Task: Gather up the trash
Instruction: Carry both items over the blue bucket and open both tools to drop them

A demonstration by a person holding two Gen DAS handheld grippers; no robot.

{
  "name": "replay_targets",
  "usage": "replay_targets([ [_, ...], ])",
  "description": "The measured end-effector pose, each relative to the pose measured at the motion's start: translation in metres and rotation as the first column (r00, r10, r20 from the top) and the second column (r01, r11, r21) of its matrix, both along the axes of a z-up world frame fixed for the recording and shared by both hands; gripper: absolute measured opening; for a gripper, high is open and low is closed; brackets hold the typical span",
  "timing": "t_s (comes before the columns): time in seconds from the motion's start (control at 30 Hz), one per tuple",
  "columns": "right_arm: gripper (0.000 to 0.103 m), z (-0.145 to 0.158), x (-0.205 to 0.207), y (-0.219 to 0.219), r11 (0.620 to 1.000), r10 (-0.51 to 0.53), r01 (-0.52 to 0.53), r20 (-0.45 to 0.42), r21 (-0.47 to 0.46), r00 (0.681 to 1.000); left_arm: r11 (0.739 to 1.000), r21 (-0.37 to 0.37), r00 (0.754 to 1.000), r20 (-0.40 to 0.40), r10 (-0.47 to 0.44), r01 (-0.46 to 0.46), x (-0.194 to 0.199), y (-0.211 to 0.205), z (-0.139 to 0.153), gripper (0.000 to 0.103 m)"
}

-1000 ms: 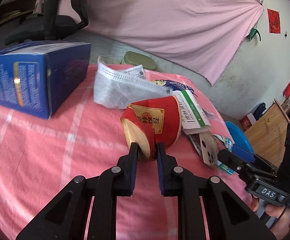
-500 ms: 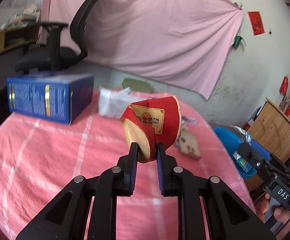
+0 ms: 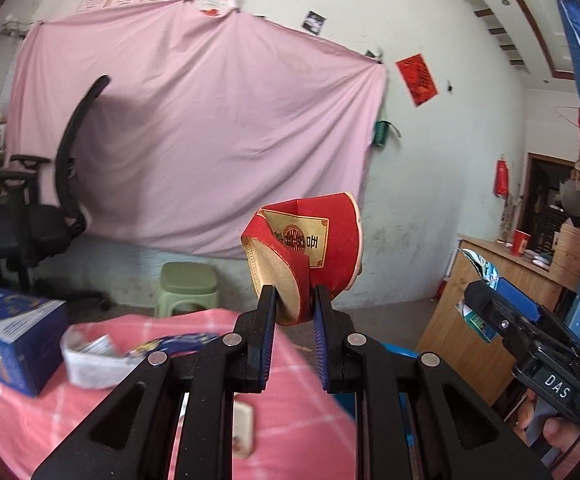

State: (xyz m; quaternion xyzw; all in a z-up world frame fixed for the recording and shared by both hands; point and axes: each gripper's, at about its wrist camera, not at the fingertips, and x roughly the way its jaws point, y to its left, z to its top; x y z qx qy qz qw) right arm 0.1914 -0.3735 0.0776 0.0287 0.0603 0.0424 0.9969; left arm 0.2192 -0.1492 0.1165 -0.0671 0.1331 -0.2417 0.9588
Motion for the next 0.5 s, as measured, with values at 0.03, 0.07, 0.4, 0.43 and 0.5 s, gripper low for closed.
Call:
replay_targets([
  [0.03, 0.095, 0.000, 0.001, -0.006, 1.000, -0.013, 0.013, 0.002, 0.002, 1.000, 1.000, 0.003, 1.000, -0.003, -0.019, 0.019, 0.004, -0.013, 0.002, 0.015],
  [0.07, 0.095, -0.001, 0.005, -0.016, 0.999, -0.033, 0.033, 0.000, 0.005, 0.999, 0.999, 0.006, 0.999, -0.014, -0.038, 0.038, 0.011, -0.025, -0.001, 0.015],
  [0.4, 0.096, -0.056, 0.038, -0.096, 0.986, -0.144, 0.155, -0.162, 0.058, 0.976, 0.983, 0.053, 0.943, -0.295, -0.155, 0.178, 0.085, -0.138, -0.063, 0.015],
  [0.43, 0.096, -0.063, 0.041, -0.099, 0.985, -0.145, 0.159, -0.181, 0.066, 0.973, 0.981, 0.058, 0.933, -0.322, -0.157, 0.186, 0.093, -0.144, -0.071, 0.015],
  [0.5, 0.096, -0.079, 0.049, -0.109, 0.982, -0.148, 0.170, -0.226, 0.078, 0.963, 0.977, 0.072, 0.912, -0.378, -0.159, 0.200, 0.107, -0.156, -0.086, 0.015],
])
